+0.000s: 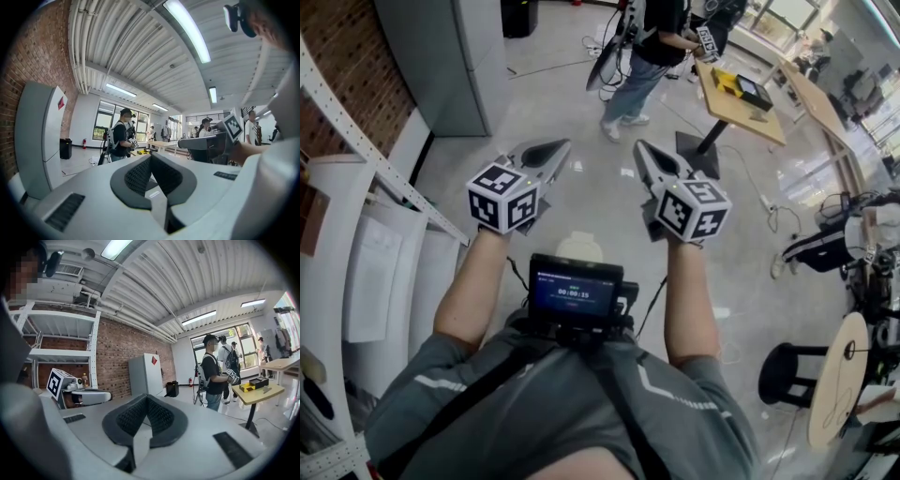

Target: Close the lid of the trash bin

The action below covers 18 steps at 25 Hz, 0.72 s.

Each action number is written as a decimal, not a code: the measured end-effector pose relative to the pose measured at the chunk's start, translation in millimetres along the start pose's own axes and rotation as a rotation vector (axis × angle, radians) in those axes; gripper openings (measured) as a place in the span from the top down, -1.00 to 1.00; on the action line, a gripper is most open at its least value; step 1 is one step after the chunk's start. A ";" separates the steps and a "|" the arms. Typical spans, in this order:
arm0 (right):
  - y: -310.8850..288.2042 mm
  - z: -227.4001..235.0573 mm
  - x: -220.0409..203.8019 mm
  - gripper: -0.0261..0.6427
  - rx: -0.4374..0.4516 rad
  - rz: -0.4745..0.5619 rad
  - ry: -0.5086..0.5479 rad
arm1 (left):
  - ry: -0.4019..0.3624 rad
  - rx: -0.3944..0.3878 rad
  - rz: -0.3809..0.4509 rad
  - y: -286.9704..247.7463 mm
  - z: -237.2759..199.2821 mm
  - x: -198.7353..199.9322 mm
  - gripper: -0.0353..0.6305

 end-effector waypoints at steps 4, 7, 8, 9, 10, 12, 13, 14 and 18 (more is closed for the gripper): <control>0.2 0.6 -0.5 0.89 -0.011 0.003 0.001 | 0.000 0.003 0.002 0.2 -0.6 -0.1 0.91; 1.7 0.8 0.9 0.89 -0.019 0.002 0.011 | -0.011 0.004 -0.004 0.0 0.3 -0.3 0.91; 2.2 0.6 0.8 0.89 -0.020 0.002 0.012 | -0.013 0.005 -0.006 -0.2 0.4 -0.6 0.91; 2.6 0.4 0.5 0.89 -0.021 0.002 0.013 | -0.014 0.004 -0.007 -0.4 0.5 -1.0 0.90; 2.8 0.2 -0.2 0.89 -0.022 0.001 0.014 | -0.015 0.004 -0.009 -0.6 0.8 -1.5 0.91; 3.1 -0.3 -1.5 0.89 -0.024 -0.001 0.015 | -0.019 0.000 -0.013 -0.7 1.9 -2.3 0.91; 3.2 -0.7 -1.9 0.89 -0.024 -0.002 0.014 | -0.021 -0.002 -0.014 -0.8 2.5 -2.3 0.90; 3.3 -1.1 -2.1 0.89 -0.024 -0.004 0.013 | -0.021 -0.004 -0.016 -0.9 3.0 -2.2 0.91; 2.9 -2.4 -2.4 0.89 -0.023 -0.007 0.010 | -0.018 -0.005 -0.022 -1.3 2.9 -2.6 0.91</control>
Point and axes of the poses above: the fingertips, and each gripper's own axes: y backward along the fingers, z to its right, x out of its top, the point moved 2 cm from there along y, backward along the fingers, and after that the axes turned 5 degrees about x, right-handed, at the moved point
